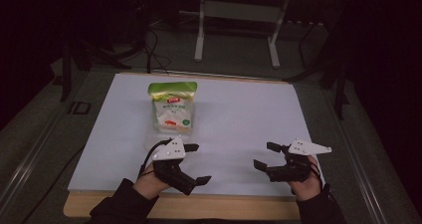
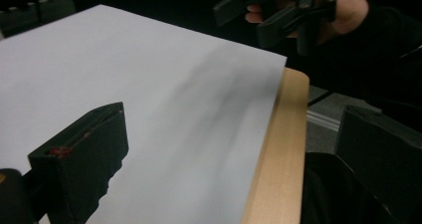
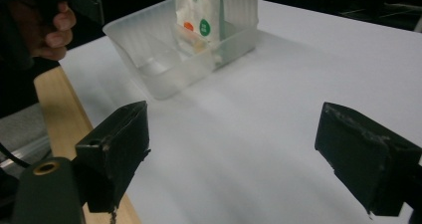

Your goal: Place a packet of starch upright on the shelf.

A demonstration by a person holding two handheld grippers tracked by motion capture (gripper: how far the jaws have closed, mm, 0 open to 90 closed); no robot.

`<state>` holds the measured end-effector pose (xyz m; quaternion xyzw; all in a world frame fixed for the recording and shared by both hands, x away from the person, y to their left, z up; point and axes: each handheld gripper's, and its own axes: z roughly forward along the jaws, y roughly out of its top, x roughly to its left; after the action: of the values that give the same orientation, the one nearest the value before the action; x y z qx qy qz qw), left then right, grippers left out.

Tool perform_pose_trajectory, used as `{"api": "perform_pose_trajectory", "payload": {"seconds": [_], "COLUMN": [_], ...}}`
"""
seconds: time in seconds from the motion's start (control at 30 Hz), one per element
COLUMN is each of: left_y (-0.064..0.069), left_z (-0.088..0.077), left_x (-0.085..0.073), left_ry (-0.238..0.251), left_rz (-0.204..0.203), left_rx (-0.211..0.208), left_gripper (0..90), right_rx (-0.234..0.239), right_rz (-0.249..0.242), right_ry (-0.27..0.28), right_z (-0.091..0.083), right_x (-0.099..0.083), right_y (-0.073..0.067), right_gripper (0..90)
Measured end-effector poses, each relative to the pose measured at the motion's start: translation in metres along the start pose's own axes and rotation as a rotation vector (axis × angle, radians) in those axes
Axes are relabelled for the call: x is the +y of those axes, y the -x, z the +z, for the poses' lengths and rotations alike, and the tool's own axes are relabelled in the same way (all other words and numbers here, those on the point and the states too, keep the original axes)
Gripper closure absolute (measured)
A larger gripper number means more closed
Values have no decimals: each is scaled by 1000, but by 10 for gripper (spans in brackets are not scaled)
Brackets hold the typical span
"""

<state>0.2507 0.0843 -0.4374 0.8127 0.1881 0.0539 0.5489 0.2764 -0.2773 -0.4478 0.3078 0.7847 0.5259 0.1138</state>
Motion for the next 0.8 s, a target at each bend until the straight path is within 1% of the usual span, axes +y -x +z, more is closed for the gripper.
{"api": "perform_pose_trajectory", "payload": {"seconds": [0.23,0.27,0.3,0.33,0.37,0.5,0.8], "left_y": [7,7,9,10,10,12,16], "left_z": [15,15,19,21,23,30,41], "left_x": [-8,-8,-11,-12,-13,-19,-30], "left_ry": [-26,-26,-35,-38,-39,-45,-55], "left_rz": [9,9,6,8,10,-7,-4], "left_rx": [-12,-12,-18,-17,-15,-12,-3], "left_gripper": [8,8,8,8,8,8,8], "right_rx": [-5,-5,-5,-18,-17,-22,-36], "right_rz": [-12,-12,-12,-26,-27,-29,-51], "right_ry": [-4,-4,-7,-13,-13,-18,-24], "right_z": [2,2,3,4,4,5,8], "right_x": [-4,-4,-4,-5,-6,-7,-11], "right_y": [0,0,-1,-1,-1,0,1], "right_gripper": [137,137,136,136,136,136,135]}}
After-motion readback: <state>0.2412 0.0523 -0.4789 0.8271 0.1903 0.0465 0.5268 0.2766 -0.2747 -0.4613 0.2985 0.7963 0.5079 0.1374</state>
